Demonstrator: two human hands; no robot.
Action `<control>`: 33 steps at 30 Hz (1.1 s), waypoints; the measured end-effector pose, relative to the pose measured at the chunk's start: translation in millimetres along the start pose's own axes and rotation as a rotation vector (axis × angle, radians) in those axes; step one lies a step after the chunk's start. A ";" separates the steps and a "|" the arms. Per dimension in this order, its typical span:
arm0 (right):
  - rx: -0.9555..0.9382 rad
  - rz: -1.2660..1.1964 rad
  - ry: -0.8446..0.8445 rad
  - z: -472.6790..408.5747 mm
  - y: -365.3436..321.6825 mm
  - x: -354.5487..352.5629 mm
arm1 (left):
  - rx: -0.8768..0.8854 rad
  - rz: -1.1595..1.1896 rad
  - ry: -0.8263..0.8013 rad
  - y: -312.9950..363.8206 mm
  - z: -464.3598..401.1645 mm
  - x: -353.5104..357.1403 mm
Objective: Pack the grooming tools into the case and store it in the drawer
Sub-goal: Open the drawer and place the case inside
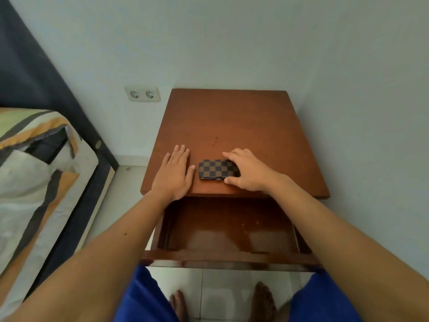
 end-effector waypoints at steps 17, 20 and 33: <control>-0.111 -0.106 -0.045 85.2 -9.2 30.5 | 0.031 -0.080 -0.043 1.4 -2.1 1.7; -0.130 -0.067 -0.077 99.4 -6.6 54.2 | 0.030 -0.082 -0.038 1.3 -2.8 1.8; 0.042 -0.027 -0.292 42.6 27.7 144.9 | 0.036 -0.085 -0.019 0.2 -3.2 1.8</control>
Point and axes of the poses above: each hand's wrist, its own z-axis away from the middle knuckle, its own x-axis out of the palm, y = z × x, the point moved 7 cm from there along -z, towards the middle knuckle, and after that the axes turned 6 degrees about -y, right-handed, at the moved point
